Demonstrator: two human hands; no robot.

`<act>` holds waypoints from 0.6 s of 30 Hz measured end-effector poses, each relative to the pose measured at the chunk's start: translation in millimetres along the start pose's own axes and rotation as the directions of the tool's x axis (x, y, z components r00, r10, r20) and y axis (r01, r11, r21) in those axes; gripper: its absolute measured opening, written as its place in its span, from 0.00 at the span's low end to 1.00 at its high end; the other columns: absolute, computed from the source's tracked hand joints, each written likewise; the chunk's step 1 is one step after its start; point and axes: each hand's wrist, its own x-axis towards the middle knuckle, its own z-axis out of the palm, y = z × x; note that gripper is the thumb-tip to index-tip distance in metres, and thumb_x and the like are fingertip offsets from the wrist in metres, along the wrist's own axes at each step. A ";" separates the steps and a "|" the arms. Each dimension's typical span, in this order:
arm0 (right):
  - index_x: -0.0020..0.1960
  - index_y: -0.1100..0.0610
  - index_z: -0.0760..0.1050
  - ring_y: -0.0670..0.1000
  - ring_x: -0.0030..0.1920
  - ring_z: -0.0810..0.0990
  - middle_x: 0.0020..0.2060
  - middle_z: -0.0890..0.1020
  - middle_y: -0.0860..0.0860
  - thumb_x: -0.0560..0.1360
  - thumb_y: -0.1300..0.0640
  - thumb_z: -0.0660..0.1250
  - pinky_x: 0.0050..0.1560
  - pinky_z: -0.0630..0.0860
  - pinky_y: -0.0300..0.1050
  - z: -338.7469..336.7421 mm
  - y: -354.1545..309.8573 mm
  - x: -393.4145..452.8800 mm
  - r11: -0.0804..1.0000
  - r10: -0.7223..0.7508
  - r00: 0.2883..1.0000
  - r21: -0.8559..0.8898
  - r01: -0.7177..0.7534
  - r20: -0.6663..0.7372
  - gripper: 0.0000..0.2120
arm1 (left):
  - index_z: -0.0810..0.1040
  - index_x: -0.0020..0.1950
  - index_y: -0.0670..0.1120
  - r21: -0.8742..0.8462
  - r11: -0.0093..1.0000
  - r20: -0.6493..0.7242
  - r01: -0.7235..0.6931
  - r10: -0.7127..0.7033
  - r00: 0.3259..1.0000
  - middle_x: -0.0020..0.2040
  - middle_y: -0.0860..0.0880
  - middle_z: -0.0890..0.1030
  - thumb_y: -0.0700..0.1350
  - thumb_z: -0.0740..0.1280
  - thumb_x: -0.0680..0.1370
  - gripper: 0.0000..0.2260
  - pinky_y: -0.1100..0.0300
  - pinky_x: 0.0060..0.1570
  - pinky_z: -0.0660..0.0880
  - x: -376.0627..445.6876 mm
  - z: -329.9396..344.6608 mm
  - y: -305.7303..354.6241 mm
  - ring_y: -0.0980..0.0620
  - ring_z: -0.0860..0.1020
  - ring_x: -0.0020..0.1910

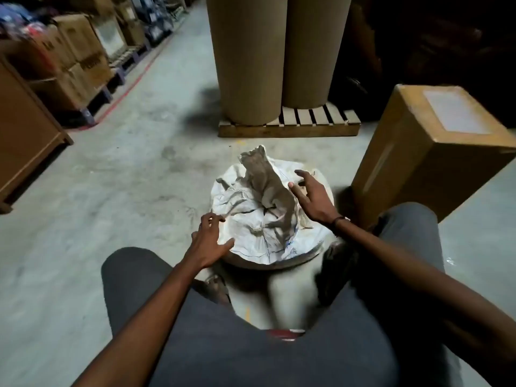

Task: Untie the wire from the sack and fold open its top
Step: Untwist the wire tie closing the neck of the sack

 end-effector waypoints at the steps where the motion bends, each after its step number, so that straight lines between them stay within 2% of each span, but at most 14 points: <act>1: 0.77 0.56 0.67 0.55 0.67 0.78 0.73 0.75 0.53 0.83 0.43 0.62 0.64 0.71 0.44 1.9 1.4 -7.5 1.000 0.020 1.000 0.014 -0.020 -0.013 0.27 | 0.67 0.73 0.49 0.009 1.000 -0.003 -0.026 0.026 1.000 0.73 0.48 0.62 0.55 0.72 0.77 0.28 0.42 0.69 0.67 -2.0 -0.9 1.1 0.43 0.74 0.68; 4: 0.79 0.57 0.64 0.57 0.74 0.72 0.76 0.71 0.56 0.83 0.42 0.62 0.76 0.67 0.54 2.9 2.7 -22.7 0.992 0.125 0.991 -0.009 -0.125 0.047 0.30 | 0.67 0.73 0.50 0.000 0.998 -0.018 -0.069 0.069 0.997 0.73 0.48 0.63 0.55 0.72 0.77 0.28 0.41 0.70 0.67 -1.5 -11.2 19.8 0.44 0.73 0.69; 6: 0.80 0.55 0.60 0.57 0.75 0.71 0.78 0.69 0.55 0.83 0.40 0.62 0.76 0.66 0.53 7.0 10.5 -22.2 0.985 0.167 0.980 0.013 -0.169 0.108 0.33 | 0.67 0.72 0.50 -0.015 0.994 -0.028 -0.106 0.105 0.994 0.72 0.48 0.64 0.55 0.72 0.77 0.28 0.41 0.70 0.68 7.6 -7.8 34.4 0.45 0.72 0.70; 8: 0.81 0.52 0.56 0.57 0.72 0.75 0.77 0.69 0.56 0.82 0.38 0.62 0.70 0.72 0.50 11.4 16.2 -19.0 0.973 0.199 0.967 0.083 -0.213 0.158 0.35 | 0.67 0.73 0.49 -0.028 0.989 -0.019 -0.142 0.141 0.990 0.72 0.48 0.65 0.55 0.72 0.77 0.28 0.41 0.70 0.68 17.2 -0.5 46.9 0.46 0.71 0.72; 10: 0.82 0.48 0.51 0.55 0.63 0.82 0.75 0.71 0.56 0.81 0.36 0.62 0.55 0.82 0.47 20.8 19.9 -12.7 0.929 0.256 0.947 0.220 -0.296 0.195 0.36 | 0.67 0.72 0.49 -0.065 0.986 -0.012 -0.151 0.151 0.989 0.72 0.49 0.65 0.56 0.73 0.76 0.29 0.41 0.70 0.69 30.0 12.4 52.2 0.48 0.71 0.72; 11: 0.82 0.46 0.50 0.53 0.58 0.85 0.75 0.72 0.56 0.81 0.36 0.61 0.48 0.84 0.45 26.6 20.6 -8.8 0.893 0.281 0.936 0.300 -0.336 0.212 0.36 | 0.67 0.72 0.50 -0.082 0.986 -0.006 -0.148 0.148 0.989 0.72 0.49 0.66 0.57 0.74 0.75 0.30 0.41 0.69 0.70 35.7 21.8 52.9 0.48 0.71 0.71; 12: 0.82 0.44 0.49 0.52 0.56 0.86 0.74 0.73 0.55 0.81 0.36 0.61 0.47 0.85 0.46 32.9 20.3 -4.7 0.856 0.290 0.930 0.374 -0.357 0.224 0.36 | 0.67 0.72 0.50 -0.087 0.986 -0.002 -0.139 0.139 0.990 0.72 0.50 0.66 0.59 0.74 0.75 0.31 0.41 0.68 0.70 39.4 31.9 54.1 0.48 0.73 0.69; 15: 0.79 0.38 0.50 0.53 0.57 0.87 0.71 0.76 0.53 0.80 0.35 0.61 0.53 0.84 0.51 49.1 15.0 13.9 0.728 0.261 0.926 0.574 -0.374 0.272 0.33 | 0.65 0.72 0.52 -0.073 0.994 -0.038 -0.086 0.084 0.996 0.69 0.50 0.69 0.67 0.72 0.72 0.35 0.42 0.66 0.72 53.1 58.5 64.4 0.47 0.74 0.67; 16: 0.78 0.36 0.51 0.54 0.57 0.87 0.70 0.77 0.52 0.78 0.34 0.61 0.54 0.84 0.51 51.4 11.2 23.2 0.692 0.241 0.923 0.614 -0.380 0.300 0.32 | 0.66 0.70 0.53 -0.100 0.991 -0.088 -0.084 0.075 0.993 0.67 0.50 0.71 0.66 0.72 0.72 0.33 0.43 0.64 0.73 60.4 63.6 70.5 0.47 0.75 0.64; 18: 0.77 0.34 0.53 0.54 0.57 0.87 0.67 0.79 0.50 0.76 0.31 0.61 0.54 0.83 0.51 54.4 6.8 44.3 0.675 0.193 0.920 0.635 -0.377 0.342 0.33 | 0.69 0.64 0.51 -0.283 0.956 -0.202 -0.071 0.013 0.979 0.59 0.50 0.78 0.55 0.75 0.74 0.23 0.45 0.58 0.78 77.7 65.7 81.7 0.49 0.80 0.55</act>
